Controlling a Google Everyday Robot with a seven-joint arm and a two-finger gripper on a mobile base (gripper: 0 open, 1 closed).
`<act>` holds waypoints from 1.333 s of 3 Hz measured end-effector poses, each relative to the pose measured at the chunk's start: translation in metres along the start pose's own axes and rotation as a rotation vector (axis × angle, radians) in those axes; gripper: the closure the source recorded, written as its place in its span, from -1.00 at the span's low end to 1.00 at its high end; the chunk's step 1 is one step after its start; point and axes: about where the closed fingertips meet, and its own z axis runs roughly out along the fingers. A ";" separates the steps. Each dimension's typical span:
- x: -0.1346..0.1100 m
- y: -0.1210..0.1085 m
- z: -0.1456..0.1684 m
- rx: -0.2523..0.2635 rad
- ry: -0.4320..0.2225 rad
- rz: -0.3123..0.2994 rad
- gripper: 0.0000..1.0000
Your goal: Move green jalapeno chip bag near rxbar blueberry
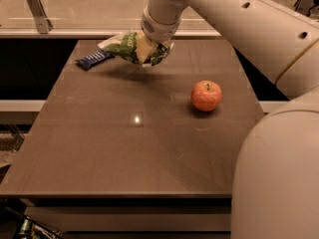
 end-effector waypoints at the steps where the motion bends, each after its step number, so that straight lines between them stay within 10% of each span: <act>1: -0.002 0.005 0.025 -0.010 0.035 -0.005 1.00; 2: -0.005 0.009 0.046 -0.027 0.068 -0.011 1.00; 4: -0.004 0.011 0.051 -0.031 0.073 -0.013 0.17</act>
Offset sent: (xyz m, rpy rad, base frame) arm 0.0196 0.0306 -0.0566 -0.0509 0.0935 0.0230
